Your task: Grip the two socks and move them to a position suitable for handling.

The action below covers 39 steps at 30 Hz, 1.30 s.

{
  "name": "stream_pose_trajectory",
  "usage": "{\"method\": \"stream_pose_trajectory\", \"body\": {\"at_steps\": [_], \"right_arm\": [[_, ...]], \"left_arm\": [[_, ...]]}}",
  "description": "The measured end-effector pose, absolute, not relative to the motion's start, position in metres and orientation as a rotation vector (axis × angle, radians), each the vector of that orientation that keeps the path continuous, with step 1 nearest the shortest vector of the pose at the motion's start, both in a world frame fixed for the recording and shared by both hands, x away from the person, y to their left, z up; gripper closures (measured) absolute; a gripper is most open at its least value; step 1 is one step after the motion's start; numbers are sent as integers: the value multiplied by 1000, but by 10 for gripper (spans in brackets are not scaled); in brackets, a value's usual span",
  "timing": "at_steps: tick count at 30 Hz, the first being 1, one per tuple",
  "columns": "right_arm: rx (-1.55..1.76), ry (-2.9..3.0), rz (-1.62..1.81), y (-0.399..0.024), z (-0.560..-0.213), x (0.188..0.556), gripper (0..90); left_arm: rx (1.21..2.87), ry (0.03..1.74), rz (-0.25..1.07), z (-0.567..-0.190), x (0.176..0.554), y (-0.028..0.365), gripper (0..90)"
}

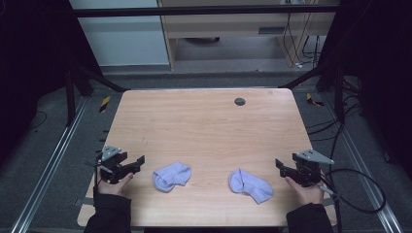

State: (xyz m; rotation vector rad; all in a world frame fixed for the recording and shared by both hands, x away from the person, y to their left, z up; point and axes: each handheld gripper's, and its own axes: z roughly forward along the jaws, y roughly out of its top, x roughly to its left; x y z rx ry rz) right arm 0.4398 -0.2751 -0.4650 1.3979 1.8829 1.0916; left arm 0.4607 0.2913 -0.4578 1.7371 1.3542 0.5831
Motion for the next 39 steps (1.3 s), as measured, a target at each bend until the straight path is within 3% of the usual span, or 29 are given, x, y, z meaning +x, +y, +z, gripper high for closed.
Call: {"method": "stream_pose_trajectory", "body": {"at_steps": [11, 39], "right_arm": [[1355, 1914, 1099, -265, -459, 433, 378], [1229, 2035, 1074, -246, -442, 416, 409]], "left_arm": [[1780, 1264, 555, -450, 454, 253, 277], [1904, 1070, 511, -436, 458, 153, 295]]}}
